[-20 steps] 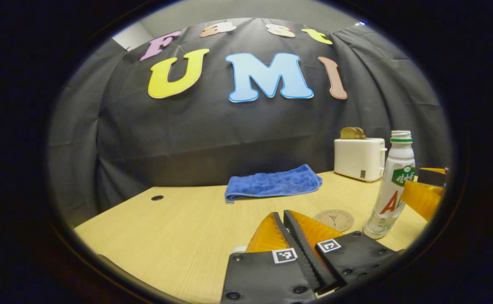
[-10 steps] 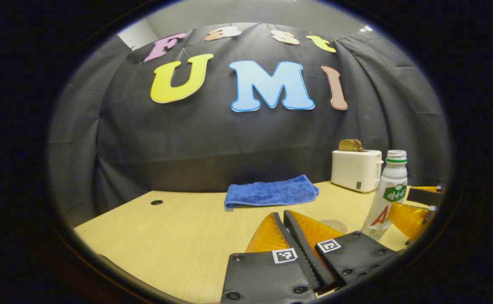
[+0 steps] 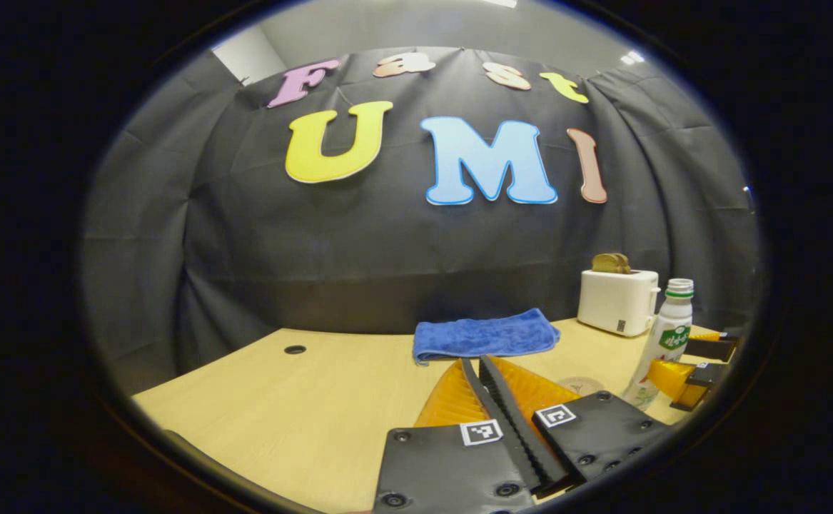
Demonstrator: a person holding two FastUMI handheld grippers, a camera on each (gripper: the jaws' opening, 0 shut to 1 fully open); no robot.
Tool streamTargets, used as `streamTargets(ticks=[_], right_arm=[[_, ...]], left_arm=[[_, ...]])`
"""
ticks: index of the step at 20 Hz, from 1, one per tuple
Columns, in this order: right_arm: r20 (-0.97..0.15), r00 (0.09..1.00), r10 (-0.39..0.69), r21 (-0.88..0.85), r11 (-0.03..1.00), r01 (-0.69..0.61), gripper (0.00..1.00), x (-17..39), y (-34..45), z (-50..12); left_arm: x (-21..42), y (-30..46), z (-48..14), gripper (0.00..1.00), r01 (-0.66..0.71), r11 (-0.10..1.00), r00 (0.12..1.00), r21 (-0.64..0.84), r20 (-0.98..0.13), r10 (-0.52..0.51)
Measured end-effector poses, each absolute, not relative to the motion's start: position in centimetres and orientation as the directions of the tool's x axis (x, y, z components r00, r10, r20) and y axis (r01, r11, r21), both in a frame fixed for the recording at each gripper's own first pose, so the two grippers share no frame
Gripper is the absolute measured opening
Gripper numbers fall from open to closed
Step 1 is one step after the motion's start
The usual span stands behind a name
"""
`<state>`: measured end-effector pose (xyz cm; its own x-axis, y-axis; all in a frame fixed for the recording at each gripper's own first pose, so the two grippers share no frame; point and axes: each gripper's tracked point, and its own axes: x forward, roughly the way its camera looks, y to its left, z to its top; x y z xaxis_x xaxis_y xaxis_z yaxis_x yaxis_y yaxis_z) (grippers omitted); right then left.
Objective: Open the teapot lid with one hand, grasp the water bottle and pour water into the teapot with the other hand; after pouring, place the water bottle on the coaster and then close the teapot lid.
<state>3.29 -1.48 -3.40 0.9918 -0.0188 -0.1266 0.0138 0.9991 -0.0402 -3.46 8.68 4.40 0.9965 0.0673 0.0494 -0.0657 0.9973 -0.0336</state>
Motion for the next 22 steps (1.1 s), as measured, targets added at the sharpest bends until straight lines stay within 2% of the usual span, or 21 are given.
streamTargets(ticks=[2,3,4,5,6,7,12,16,22], right_arm=[[-0.136,0.991,-0.011,-0.04,0.999,0.005,0.96,3.8,-1.2,-3.7],[-0.142,0.99,-0.013,-0.046,0.999,0.007,0.96,3.9,-1.2,-3.8],[-0.144,0.989,-0.015,-0.05,0.999,0.008,0.9,4.0,-1.2,-3.8],[-0.148,0.989,-0.012,-0.053,0.999,0.004,0.85,4.2,-1.0,-4.0],[-0.151,0.988,-0.012,-0.058,0.998,0.004,0.84,4.3,-1.0,-4.1],[-0.152,0.988,-0.013,-0.059,0.998,0.004,0.8,4.0,-0.9,-3.7],[-0.157,0.988,-0.003,-0.075,0.997,-0.009,0.71,4.2,-0.9,-4.0],[-0.152,0.988,-0.005,-0.117,0.993,-0.013,0.71,4.2,-0.8,-3.8],[-0.07,0.996,-0.051,-0.351,0.936,0.024,0.71,4.6,-0.8,-1.3]], left_arm=[[-3.8,9.7,4.0,0.76,-0.082,0.996,0.995,-0.031,0.045,0.084],[-3.9,10.2,3.7,0.05,-0.089,0.995,0.995,-0.033,0.04,0.09],[-4.0,10.6,3.5,0.05,-0.094,0.995,0.995,-0.036,0.036,0.095],[-4.0,10.9,3.2,1.0,-0.098,0.994,0.995,-0.04,0.031,0.099],[-4.1,11.3,3.0,1.0,-0.103,0.994,0.994,-0.042,0.029,0.104],[-4.2,11.5,2.9,0.05,-0.104,0.994,0.994,-0.042,0.028,0.105],[-4.3,11.7,2.3,0.05,-0.106,0.994,0.994,-0.034,0.022,0.107],[-4.3,11.8,2.1,0.05,-0.106,0.994,0.994,-0.032,0.021,0.107],[-4.2,12.2,1.5,0.05,-0.105,0.994,0.994,-0.043,0.016,0.106]])
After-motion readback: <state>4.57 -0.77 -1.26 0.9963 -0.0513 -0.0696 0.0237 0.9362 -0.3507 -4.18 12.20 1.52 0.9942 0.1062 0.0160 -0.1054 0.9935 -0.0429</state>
